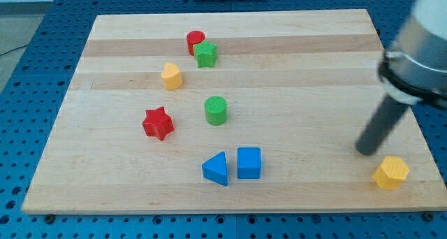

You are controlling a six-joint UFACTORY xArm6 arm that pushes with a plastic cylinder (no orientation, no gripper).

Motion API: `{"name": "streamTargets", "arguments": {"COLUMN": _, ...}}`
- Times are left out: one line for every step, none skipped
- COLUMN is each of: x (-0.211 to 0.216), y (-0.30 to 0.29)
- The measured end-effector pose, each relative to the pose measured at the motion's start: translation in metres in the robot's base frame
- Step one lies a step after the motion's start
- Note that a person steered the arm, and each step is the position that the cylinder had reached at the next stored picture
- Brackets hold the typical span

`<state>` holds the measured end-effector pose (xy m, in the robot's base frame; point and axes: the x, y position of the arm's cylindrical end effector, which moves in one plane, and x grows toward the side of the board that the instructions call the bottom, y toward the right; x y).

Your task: Place the yellow heart below the green star

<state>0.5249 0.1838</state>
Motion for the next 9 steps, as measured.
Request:
{"name": "streamTargets", "arguments": {"x": -0.052, "y": -0.055}}
{"name": "streamTargets", "arguments": {"x": -0.101, "y": -0.096}}
{"name": "streamTargets", "arguments": {"x": -0.099, "y": -0.157}}
{"name": "streamTargets", "arguments": {"x": -0.094, "y": -0.218}}
{"name": "streamTargets", "arguments": {"x": -0.084, "y": -0.284}}
{"name": "streamTargets", "arguments": {"x": -0.086, "y": -0.345}}
{"name": "streamTargets", "arguments": {"x": -0.115, "y": -0.386}}
{"name": "streamTargets", "arguments": {"x": -0.152, "y": -0.374}}
{"name": "streamTargets", "arguments": {"x": -0.141, "y": -0.332}}
